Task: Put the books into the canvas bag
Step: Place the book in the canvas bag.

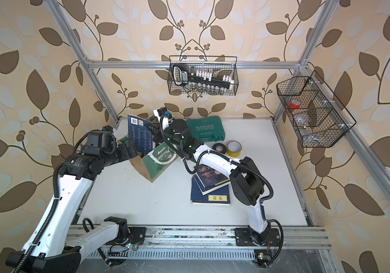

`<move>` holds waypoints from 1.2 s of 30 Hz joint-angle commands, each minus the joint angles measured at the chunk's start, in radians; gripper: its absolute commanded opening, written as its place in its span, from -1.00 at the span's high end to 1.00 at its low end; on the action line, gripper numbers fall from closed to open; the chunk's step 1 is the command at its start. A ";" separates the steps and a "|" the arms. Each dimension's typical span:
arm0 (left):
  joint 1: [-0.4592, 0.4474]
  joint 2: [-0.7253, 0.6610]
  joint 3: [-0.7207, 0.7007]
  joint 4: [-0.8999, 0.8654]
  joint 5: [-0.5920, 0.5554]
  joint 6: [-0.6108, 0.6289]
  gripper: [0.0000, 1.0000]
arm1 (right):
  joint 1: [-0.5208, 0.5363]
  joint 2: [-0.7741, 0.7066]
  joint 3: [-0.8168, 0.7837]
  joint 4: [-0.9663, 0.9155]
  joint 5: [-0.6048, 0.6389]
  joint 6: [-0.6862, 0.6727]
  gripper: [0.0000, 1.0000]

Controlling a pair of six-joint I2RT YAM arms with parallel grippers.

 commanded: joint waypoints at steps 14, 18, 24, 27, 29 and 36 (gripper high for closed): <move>0.037 0.023 0.074 -0.001 0.130 -0.024 -0.98 | 0.054 0.064 -0.094 0.172 0.285 0.015 0.69; 0.039 0.016 0.050 0.002 0.138 -0.029 -0.98 | 0.053 0.059 -0.100 0.169 0.297 0.016 0.44; 0.040 0.016 0.023 0.010 0.150 -0.028 -0.98 | 0.048 -0.020 -0.152 0.181 0.319 -0.024 -0.05; 0.040 0.008 0.000 0.024 0.177 -0.005 -0.98 | 0.029 -0.097 -0.202 0.174 0.317 -0.037 -0.28; 0.040 -0.003 -0.021 0.047 0.226 0.016 -0.98 | 0.009 -0.168 -0.255 0.170 0.312 -0.033 -0.42; -0.029 -0.029 -0.084 0.103 0.475 0.037 -0.98 | -0.110 -0.458 -0.445 -0.079 0.275 0.004 -0.97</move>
